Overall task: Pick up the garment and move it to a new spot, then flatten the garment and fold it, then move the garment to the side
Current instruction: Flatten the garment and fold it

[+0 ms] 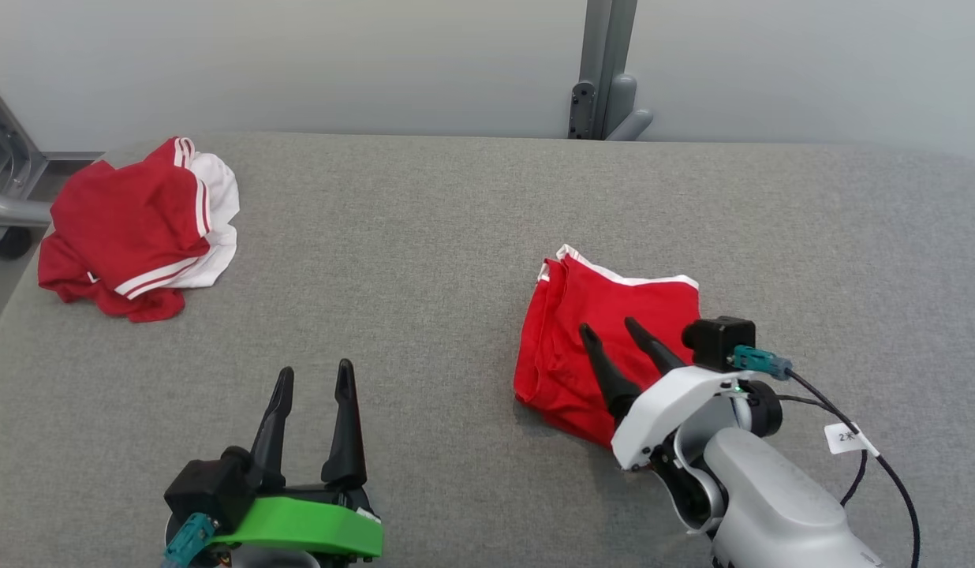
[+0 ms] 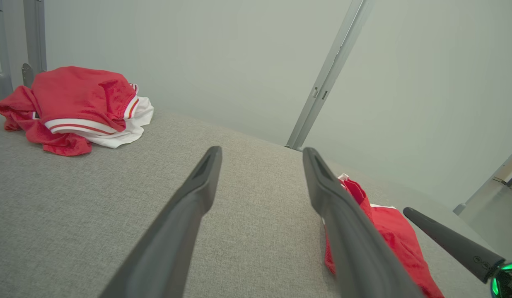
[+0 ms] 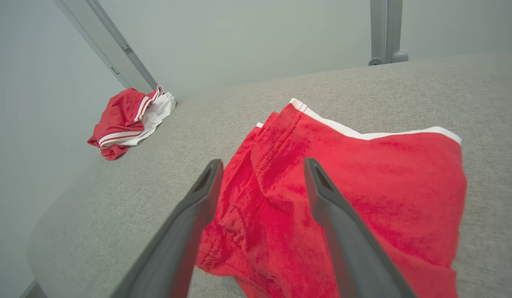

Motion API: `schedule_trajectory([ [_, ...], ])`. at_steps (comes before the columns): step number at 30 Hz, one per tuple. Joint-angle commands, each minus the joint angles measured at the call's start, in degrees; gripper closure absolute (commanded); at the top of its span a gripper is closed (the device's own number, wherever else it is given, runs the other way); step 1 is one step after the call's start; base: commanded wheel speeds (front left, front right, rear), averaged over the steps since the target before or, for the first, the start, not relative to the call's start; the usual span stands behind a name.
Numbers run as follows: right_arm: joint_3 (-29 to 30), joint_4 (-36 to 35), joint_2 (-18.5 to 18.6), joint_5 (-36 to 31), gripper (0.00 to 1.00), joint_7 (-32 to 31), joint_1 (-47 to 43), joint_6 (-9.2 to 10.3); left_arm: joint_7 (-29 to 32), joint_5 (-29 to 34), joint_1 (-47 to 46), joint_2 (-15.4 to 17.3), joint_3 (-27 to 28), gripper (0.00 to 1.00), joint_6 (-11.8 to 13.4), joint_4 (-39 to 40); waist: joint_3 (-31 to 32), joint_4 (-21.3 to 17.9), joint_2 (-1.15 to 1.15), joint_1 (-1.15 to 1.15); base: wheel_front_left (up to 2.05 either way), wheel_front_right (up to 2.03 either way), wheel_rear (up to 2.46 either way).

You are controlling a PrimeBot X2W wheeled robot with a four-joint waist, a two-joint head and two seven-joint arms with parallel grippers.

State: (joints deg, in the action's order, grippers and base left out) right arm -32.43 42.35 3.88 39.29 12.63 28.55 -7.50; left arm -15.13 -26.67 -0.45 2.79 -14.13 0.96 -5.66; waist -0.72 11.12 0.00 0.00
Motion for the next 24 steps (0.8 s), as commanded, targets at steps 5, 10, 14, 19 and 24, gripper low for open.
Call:
schedule_trajectory([
  [5,6.94,-2.75,1.94,-3.13,0.00,1.78,-2.95,0.02,0.01,-0.34,0.97,0.20,-0.38,0.00,0.13,0.22,-0.48,-0.71,0.00,0.00,0.00,0.00,0.00],
  [10,11.21,-2.93,2.13,-8.27,0.00,2.25,-4.28,0.02,0.01,-0.33,0.37,0.20,-0.63,0.00,-0.10,0.08,-1.12,-0.48,0.00,0.00,0.00,0.00,0.00],
  [14,13.09,-2.33,1.89,-12.08,0.52,2.33,-4.48,0.02,0.01,-0.20,-0.24,0.20,-0.72,0.00,-0.14,-0.04,-1.79,0.04,0.00,0.00,0.00,0.00,0.00],
  [19,12.96,-0.39,1.21,-16.92,1.00,2.42,-2.95,0.02,0.02,-0.14,-1.28,0.19,-0.84,0.00,-0.16,0.01,-3.14,1.22,0.00,0.00,0.00,0.00,0.00],
  [24,12.31,1.56,0.22,-18.03,1.00,2.48,-2.11,0.02,0.01,-0.21,-1.88,0.19,-0.68,0.00,-0.08,-0.03,-4.34,2.92,0.00,0.00,0.00,0.00,0.00],
])
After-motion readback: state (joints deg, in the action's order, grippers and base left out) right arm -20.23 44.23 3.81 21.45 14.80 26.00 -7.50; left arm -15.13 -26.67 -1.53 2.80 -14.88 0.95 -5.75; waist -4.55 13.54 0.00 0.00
